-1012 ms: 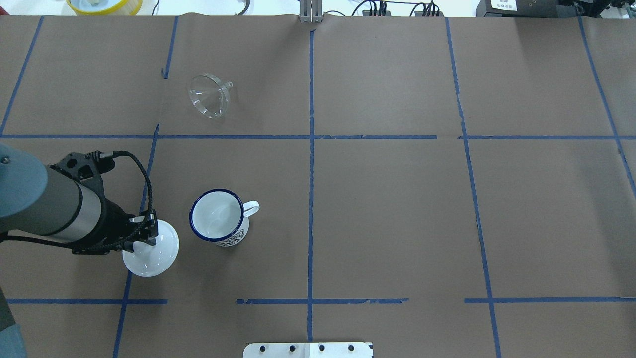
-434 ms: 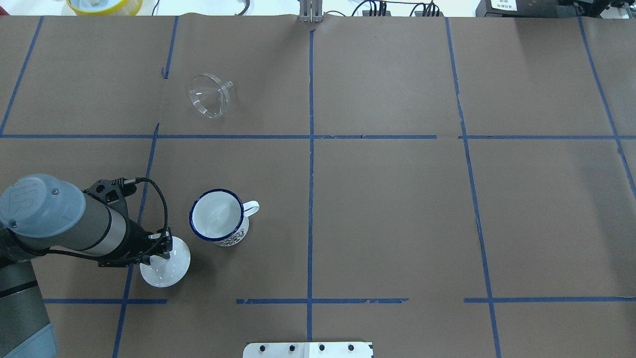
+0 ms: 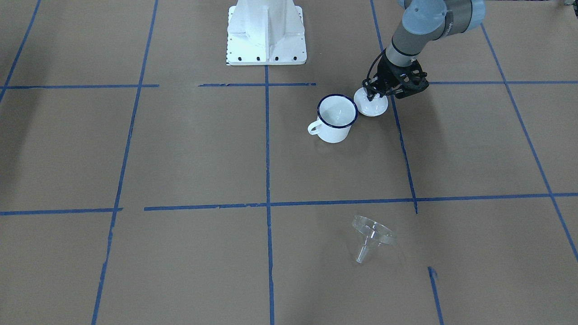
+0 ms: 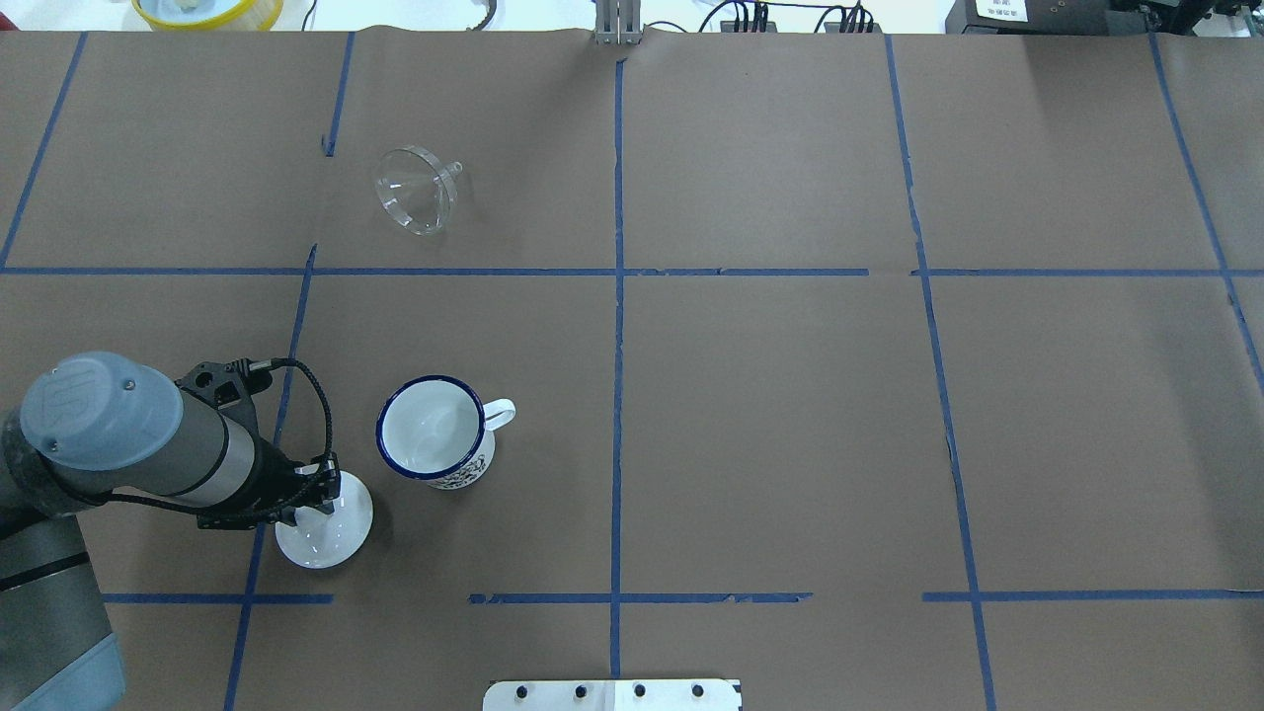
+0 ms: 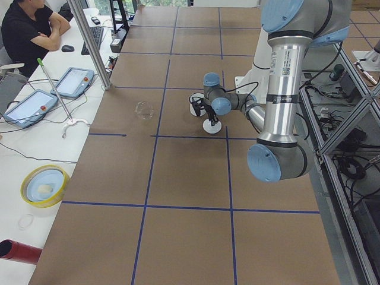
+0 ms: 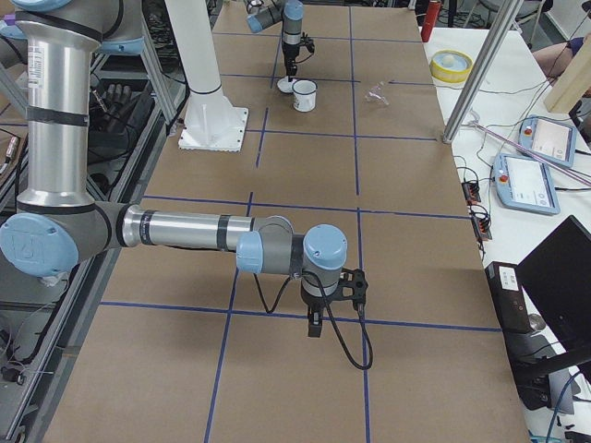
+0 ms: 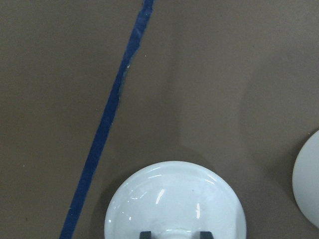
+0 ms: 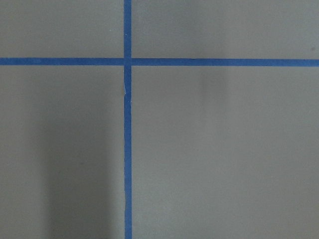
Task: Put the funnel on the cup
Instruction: 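Release the lid and move the left gripper to the glass funnel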
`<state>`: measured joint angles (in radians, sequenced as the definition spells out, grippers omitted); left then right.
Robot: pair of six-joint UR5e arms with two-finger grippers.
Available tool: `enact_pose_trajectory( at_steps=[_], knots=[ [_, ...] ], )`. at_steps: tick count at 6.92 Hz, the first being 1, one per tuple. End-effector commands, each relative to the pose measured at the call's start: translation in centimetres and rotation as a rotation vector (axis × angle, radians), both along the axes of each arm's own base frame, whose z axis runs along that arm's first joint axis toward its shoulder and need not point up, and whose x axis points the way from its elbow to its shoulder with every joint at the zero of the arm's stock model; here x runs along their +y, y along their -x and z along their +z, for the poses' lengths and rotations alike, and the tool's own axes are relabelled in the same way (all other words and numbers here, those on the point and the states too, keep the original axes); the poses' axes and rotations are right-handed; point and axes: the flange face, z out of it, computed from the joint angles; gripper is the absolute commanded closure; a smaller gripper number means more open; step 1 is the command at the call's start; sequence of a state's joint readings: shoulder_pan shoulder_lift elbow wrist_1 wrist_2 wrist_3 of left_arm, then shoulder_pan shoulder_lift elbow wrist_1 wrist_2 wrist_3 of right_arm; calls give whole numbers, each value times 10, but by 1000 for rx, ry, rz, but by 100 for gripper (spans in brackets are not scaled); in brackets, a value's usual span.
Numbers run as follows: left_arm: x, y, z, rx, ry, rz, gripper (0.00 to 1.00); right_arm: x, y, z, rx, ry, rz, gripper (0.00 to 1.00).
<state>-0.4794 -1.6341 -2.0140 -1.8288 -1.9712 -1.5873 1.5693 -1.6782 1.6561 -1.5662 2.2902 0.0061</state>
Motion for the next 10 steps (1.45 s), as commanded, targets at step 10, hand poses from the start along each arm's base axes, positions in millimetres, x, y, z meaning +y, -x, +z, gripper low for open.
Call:
enact_pose_trajectory(
  at_steps=[10],
  knots=[
    [-195,109,-15,460,38,-626,0,0,0,0,0,1,0,0]
  ],
)
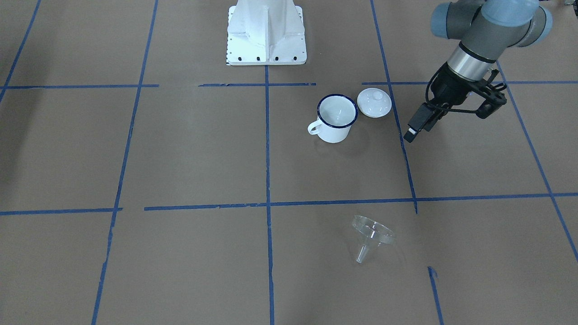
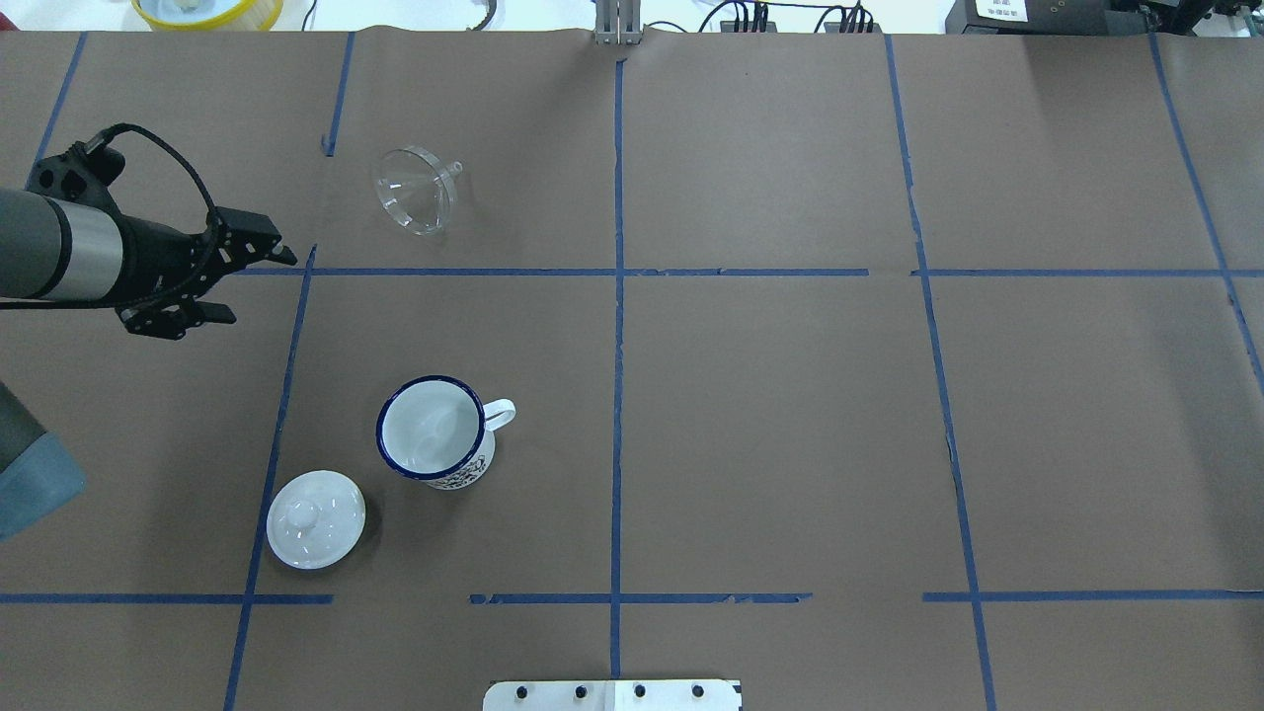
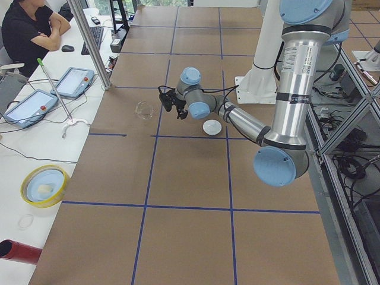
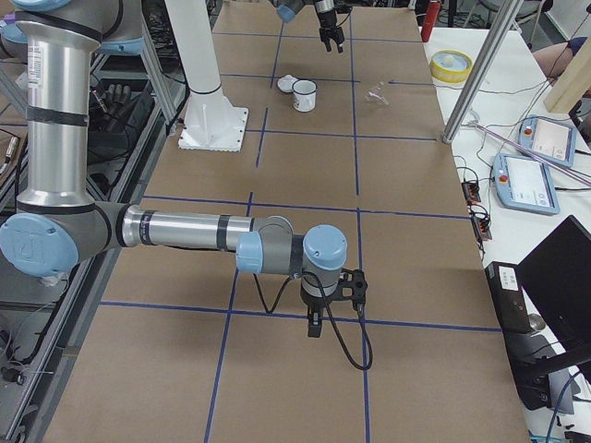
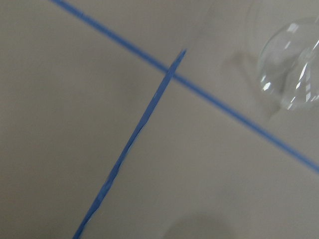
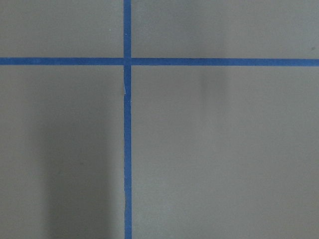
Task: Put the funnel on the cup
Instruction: 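Release the lid and move the left gripper to the glass funnel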
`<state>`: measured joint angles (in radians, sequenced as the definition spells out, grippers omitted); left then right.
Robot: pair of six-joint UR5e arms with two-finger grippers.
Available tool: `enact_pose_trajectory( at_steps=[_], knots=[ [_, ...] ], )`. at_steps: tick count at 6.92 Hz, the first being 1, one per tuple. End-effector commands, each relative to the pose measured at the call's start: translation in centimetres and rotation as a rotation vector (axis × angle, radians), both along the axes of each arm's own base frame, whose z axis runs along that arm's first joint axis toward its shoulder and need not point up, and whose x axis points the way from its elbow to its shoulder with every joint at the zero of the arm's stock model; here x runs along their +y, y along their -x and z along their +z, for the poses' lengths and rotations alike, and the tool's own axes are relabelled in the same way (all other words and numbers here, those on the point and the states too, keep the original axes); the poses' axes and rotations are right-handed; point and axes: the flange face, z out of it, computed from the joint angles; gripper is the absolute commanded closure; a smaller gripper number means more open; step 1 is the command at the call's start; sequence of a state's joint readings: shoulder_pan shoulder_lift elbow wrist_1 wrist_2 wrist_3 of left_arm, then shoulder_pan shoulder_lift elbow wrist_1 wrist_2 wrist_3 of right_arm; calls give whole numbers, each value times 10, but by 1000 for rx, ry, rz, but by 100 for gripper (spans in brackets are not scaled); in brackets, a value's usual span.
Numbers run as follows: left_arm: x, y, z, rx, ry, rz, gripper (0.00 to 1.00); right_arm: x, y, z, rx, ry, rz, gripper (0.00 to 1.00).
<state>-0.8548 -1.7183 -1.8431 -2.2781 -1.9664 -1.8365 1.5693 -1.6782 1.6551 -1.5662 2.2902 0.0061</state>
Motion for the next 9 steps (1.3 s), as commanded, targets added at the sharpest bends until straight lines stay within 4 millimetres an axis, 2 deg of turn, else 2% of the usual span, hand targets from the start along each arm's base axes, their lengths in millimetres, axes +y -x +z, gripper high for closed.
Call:
enact_pose_trajectory(
  at_steps=[1,2,3,4,5,6,8,9],
  knots=[
    [-73,-29,-6,174,27,-191,0,0,0,0,0,0,0,0],
    [-92,-44,-16,189,38,-199,0,0,0,0,0,0,0,0],
    [-99,-52,-13,200,34,-199,0,0,0,0,0,0,0,0],
    [-106,-58,3,266,51,-219,0,0,0,-1,0,-2,0,0],
    [-125,-64,7,339,77,-330,0,0,0,0,0,0,0,0],
    [-131,-90,1,369,111,-383,0,0,0,0,0,0,0,0],
    [-133,-92,10,416,144,-433,0,0,0,-1,0,-2,0,0],
    [-138,-108,10,407,149,-425,0,0,0,0,0,0,0,0]
  ],
)
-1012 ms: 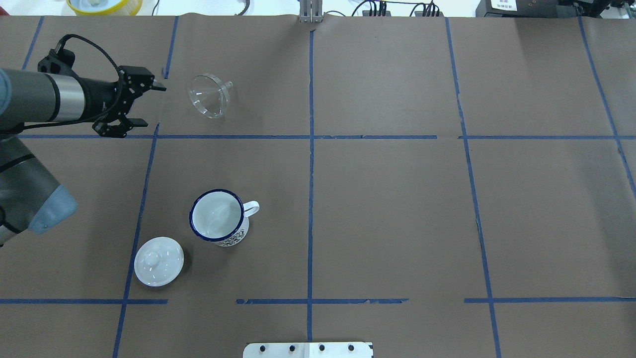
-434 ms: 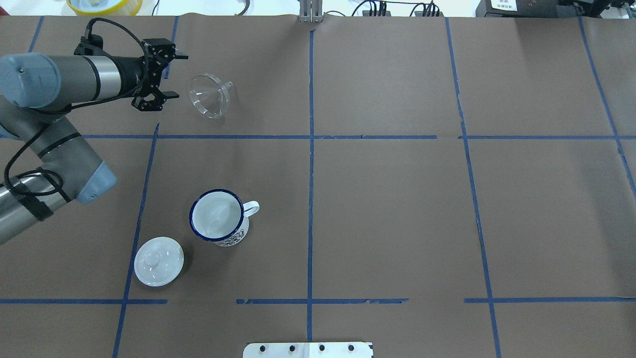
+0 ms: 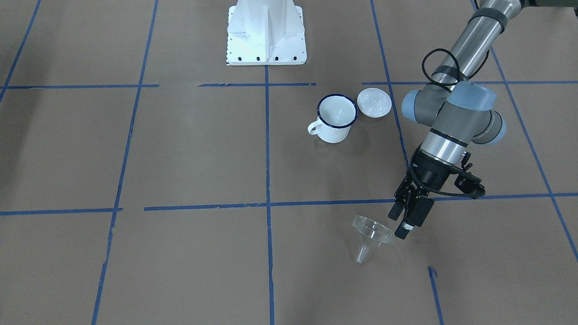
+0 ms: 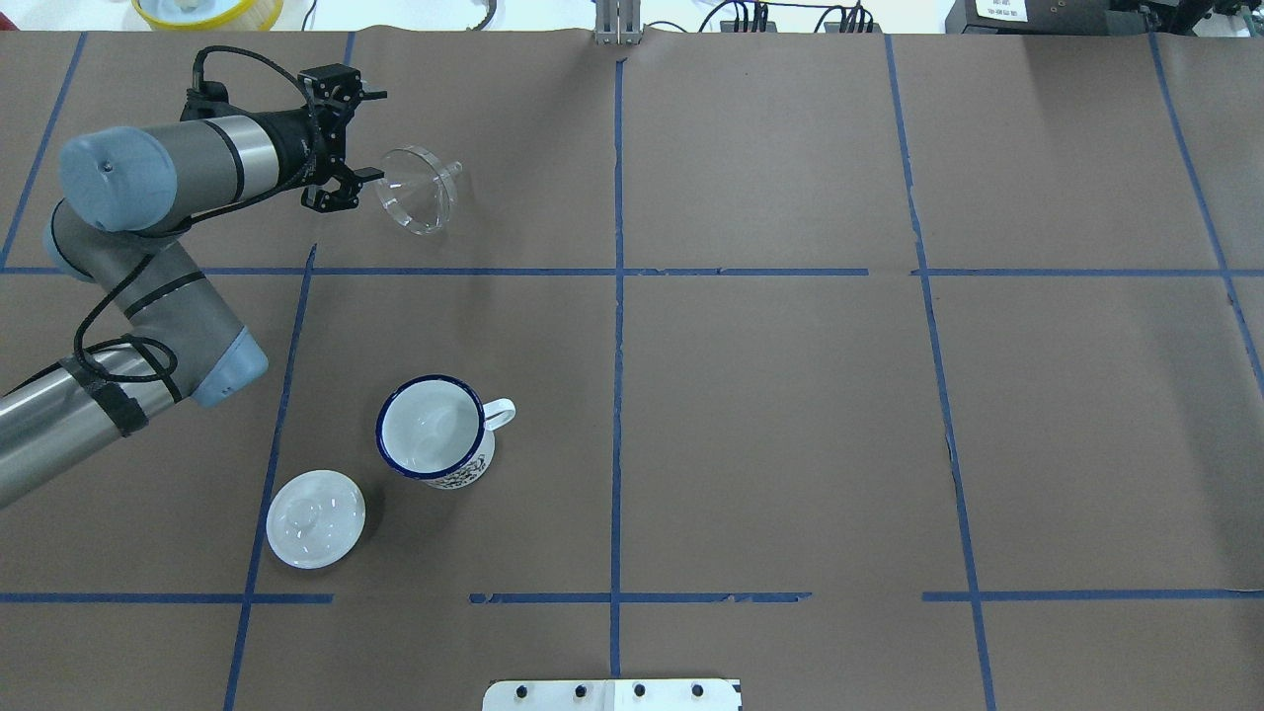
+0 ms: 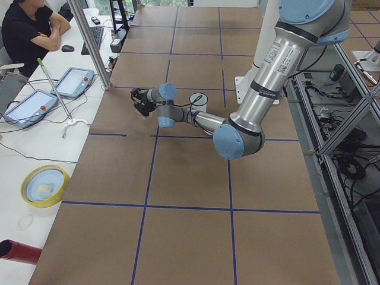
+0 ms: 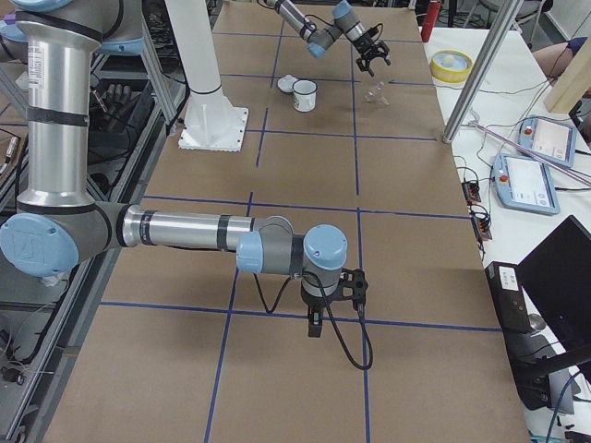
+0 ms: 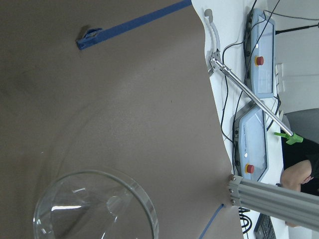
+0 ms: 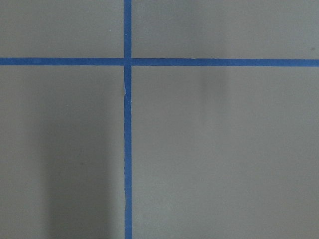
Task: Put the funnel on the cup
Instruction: 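Grasp the rim of the clear glass funnel with the left gripper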
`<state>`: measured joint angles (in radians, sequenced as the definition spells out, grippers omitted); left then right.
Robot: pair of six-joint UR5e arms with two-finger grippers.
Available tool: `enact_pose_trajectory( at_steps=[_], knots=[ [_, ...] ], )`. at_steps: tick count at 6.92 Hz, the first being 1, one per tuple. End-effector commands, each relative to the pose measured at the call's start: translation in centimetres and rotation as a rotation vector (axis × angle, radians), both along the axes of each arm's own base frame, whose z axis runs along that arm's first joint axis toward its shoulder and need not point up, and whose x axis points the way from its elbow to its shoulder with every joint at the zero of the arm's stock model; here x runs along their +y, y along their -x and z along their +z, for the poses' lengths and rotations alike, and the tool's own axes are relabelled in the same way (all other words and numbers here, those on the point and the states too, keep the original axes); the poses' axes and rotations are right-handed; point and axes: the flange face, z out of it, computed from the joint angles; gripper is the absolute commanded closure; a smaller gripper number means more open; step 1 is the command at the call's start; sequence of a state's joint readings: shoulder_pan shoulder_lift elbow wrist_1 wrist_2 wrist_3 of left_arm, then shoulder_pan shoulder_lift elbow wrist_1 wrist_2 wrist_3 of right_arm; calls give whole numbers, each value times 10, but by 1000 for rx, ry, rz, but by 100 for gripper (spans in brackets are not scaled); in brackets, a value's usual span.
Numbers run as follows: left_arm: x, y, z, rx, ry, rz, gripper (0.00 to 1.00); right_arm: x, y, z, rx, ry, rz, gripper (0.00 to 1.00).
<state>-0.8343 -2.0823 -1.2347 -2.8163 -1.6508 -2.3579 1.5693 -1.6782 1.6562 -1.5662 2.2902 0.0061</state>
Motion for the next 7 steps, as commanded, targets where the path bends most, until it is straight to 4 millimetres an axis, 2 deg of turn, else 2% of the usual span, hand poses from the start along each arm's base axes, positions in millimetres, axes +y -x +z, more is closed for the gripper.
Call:
enact_pose_trajectory(
  at_steps=[1,3,7],
  knots=[
    [-9,-17,-1,6,7,-8,0,0,0,0,0,0,0,0],
    [-6,-25,3,-1,11,-10,0,0,0,0,0,0,0,0],
    [-13,-37,16,-10,19,-11,30,0,0,0,0,1,0,0]
  ],
)
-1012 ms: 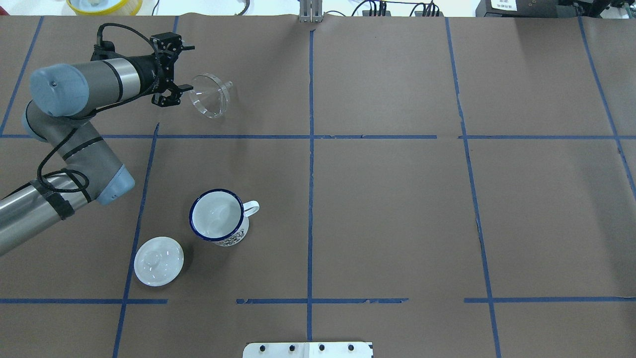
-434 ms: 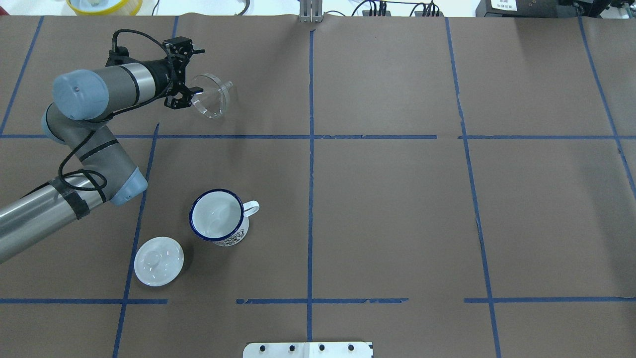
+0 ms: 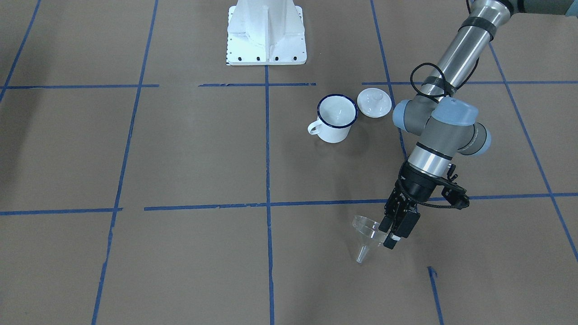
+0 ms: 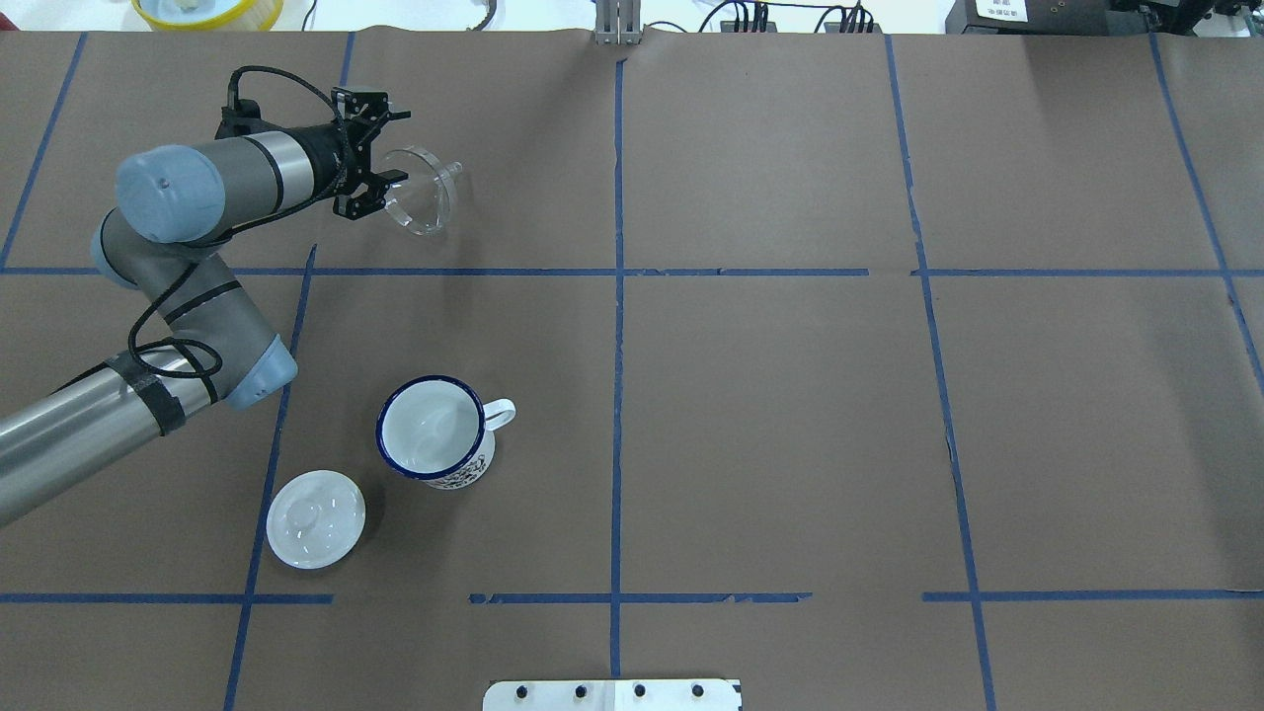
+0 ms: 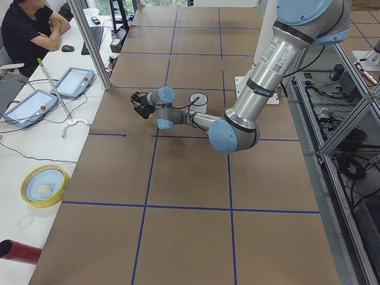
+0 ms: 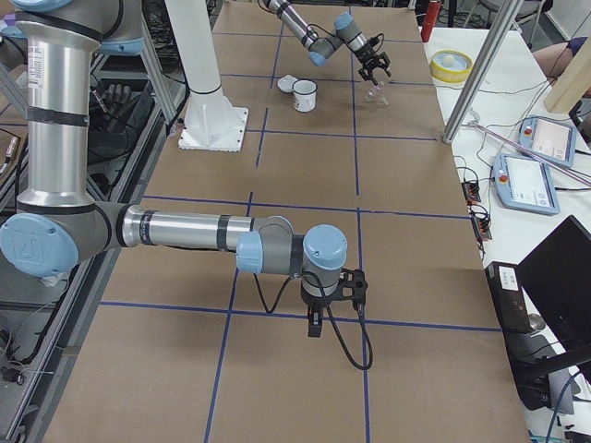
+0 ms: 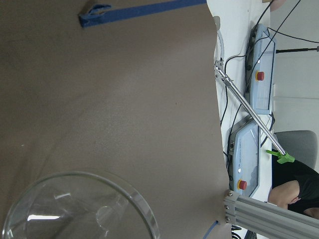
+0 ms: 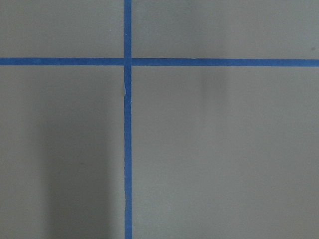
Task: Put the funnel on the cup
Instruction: 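Grasp the rim of the clear glass funnel with the left gripper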
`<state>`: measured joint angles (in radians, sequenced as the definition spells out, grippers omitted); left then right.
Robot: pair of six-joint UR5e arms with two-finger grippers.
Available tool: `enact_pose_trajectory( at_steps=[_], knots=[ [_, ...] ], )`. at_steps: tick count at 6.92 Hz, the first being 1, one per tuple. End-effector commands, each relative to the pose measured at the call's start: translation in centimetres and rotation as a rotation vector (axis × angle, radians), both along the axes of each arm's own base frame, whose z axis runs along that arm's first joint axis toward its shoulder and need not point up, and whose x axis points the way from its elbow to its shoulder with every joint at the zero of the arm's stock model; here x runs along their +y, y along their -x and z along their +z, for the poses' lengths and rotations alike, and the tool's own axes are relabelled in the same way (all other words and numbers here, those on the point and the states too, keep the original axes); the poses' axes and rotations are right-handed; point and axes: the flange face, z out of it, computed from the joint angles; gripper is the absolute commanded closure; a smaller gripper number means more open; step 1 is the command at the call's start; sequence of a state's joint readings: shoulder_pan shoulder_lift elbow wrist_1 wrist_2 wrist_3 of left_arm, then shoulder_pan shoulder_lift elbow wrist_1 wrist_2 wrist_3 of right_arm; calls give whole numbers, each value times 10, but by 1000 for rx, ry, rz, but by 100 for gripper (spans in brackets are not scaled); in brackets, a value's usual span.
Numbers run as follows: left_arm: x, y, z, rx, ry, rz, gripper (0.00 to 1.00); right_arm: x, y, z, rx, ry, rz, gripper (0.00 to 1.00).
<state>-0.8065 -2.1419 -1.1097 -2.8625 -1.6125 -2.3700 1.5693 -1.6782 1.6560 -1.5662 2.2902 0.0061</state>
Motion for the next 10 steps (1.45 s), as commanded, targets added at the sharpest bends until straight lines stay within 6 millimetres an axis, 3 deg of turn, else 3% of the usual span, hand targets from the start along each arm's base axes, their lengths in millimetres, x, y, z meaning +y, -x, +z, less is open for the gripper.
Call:
enact_pose_trajectory(
  at_steps=[1,3,4,5,6,8,9,10],
  knots=[
    [-2,-3,2,-2,2,-1,50,0,0,0,0,1,0,0],
    [-2,-4,2,-2,2,1,78,0,0,0,0,1,0,0],
    [-2,-4,0,0,0,1,100,0,0,0,0,1,0,0],
    [-1,-4,-3,2,-7,1,100,0,0,0,0,1,0,0],
    [-1,4,-19,20,-34,-5,100,0,0,0,0,1,0,0],
    [-1,51,-88,70,-100,-42,100,0,0,0,0,1,0,0],
    [10,55,-123,40,-59,-2,100,0,0,0,0,1,0,0],
    [38,62,-168,3,0,137,100,0,0,0,0,-1,0,0]
  ],
)
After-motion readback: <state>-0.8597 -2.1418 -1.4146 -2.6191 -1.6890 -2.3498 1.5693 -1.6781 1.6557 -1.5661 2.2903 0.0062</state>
